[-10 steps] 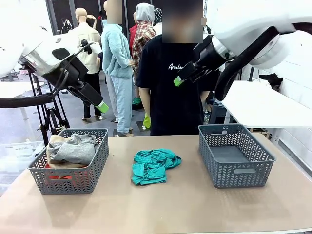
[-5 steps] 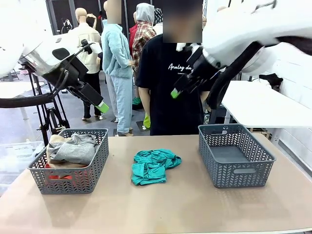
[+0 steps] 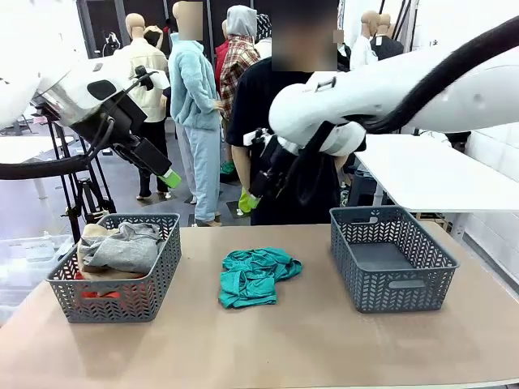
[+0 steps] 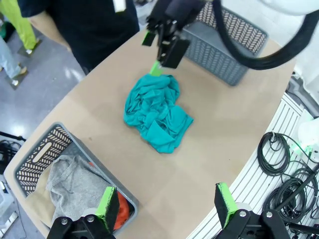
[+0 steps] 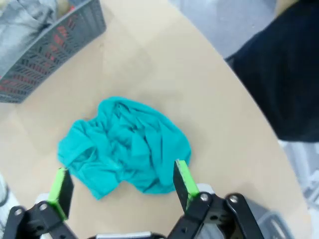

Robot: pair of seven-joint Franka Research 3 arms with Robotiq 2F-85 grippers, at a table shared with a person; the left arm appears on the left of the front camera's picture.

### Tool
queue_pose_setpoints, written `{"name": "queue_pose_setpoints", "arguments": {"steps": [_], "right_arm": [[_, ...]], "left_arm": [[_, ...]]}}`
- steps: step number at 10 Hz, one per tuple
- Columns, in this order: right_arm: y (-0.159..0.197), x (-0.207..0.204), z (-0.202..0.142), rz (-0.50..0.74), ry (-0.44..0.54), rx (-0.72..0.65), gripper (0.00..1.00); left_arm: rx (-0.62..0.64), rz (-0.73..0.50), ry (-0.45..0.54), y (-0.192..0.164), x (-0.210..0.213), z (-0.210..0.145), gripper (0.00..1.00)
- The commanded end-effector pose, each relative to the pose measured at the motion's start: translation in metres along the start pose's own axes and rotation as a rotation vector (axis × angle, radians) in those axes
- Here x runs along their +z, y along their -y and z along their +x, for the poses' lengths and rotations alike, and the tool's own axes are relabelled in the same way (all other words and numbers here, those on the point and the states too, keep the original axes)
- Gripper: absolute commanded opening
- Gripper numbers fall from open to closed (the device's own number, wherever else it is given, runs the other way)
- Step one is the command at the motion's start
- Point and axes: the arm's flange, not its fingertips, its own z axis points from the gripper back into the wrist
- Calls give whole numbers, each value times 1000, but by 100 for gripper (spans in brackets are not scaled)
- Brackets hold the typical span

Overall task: Sort the tops and bottoms.
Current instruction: Lift clothes from the center of the table with your right hand.

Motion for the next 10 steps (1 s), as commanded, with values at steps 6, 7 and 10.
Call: {"name": "queue_pose_setpoints", "arguments": {"steps": [6,7,10], "right_arm": [[0,-49,7,29,-101,64,100],[0,-49,7,29,-101,64,100],[-8,-77,3,-11,-220,39,100]], "left_arm": [[7,0,3,-1,1,-1,100],[7,0,3,-1,1,-1,100],[7,0,3,-1,1,-1,100]]}}
